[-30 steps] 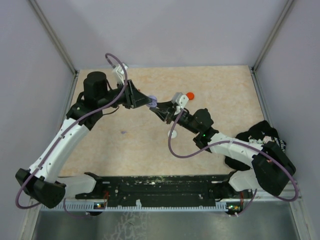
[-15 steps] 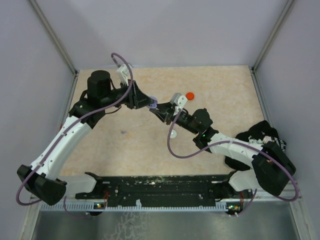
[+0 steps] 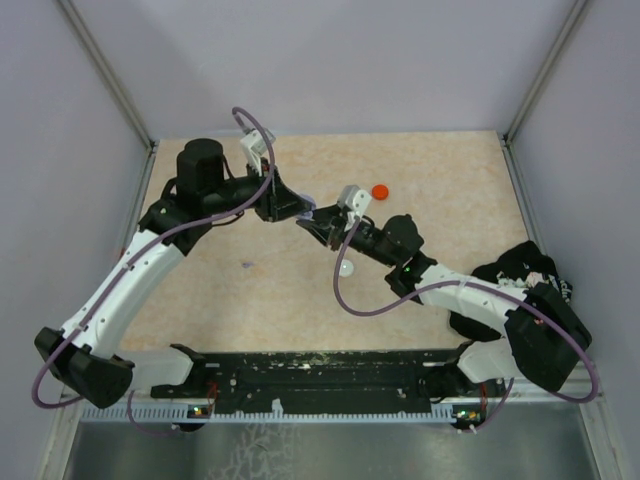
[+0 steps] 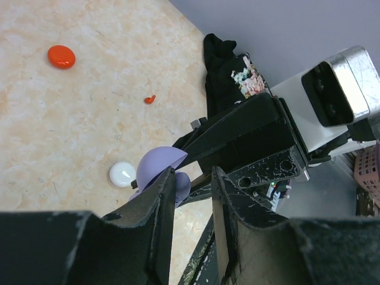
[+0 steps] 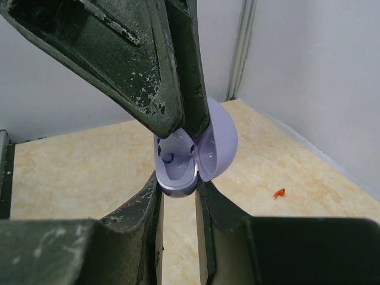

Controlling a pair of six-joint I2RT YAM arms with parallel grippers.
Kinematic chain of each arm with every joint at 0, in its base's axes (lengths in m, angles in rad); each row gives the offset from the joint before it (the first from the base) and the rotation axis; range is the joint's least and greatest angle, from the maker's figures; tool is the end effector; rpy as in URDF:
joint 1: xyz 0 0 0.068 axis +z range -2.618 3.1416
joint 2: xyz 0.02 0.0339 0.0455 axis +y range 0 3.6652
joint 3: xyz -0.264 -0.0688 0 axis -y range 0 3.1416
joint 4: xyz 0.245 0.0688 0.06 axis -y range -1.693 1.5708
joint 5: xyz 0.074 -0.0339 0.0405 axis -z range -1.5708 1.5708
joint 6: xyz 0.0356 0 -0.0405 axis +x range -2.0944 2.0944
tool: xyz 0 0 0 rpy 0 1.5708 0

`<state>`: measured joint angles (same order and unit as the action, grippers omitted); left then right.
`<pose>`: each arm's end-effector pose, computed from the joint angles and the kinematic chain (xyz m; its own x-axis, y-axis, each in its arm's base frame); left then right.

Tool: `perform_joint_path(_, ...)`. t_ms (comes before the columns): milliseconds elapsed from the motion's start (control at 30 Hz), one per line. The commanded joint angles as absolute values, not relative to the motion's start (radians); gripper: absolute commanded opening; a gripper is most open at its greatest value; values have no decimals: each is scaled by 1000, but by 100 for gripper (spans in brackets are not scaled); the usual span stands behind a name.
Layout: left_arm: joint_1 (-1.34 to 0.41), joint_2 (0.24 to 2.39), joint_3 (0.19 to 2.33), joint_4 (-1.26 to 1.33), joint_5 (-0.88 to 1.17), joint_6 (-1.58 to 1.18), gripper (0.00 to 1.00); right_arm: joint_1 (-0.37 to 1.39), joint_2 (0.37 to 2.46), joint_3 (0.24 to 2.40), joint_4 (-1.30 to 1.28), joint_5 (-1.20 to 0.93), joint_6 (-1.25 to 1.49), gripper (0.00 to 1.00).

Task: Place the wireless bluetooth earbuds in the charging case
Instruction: Adjust the earbud with the charging case.

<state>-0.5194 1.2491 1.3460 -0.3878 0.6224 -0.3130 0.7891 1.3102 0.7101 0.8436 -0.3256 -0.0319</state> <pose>0.2268 -0.1536 0.4179 -0.5104 0.0036 -0.8600 0.7683 0.4512 -0.4541 0.1981 0.2157 0.3057 0.1982 0.1568 -0.9675 -0.8853 0.4524 -0.1080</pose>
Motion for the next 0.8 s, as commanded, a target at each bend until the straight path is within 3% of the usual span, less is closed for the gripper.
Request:
perform_joint_path(0, -545, 1247, 1361, -405, 698, -237, 36, 810, 1304, 781, 908, -396, -8, 0)
perform_joint_path(367, -528, 1237, 1361, -472, 640, -151, 40, 771, 1282, 799, 818, -514, 16, 0)
perform_joint_path(767, -528, 1240, 1331, -472, 737, -97, 42, 760, 1297, 867, 701, -637, 9, 0)
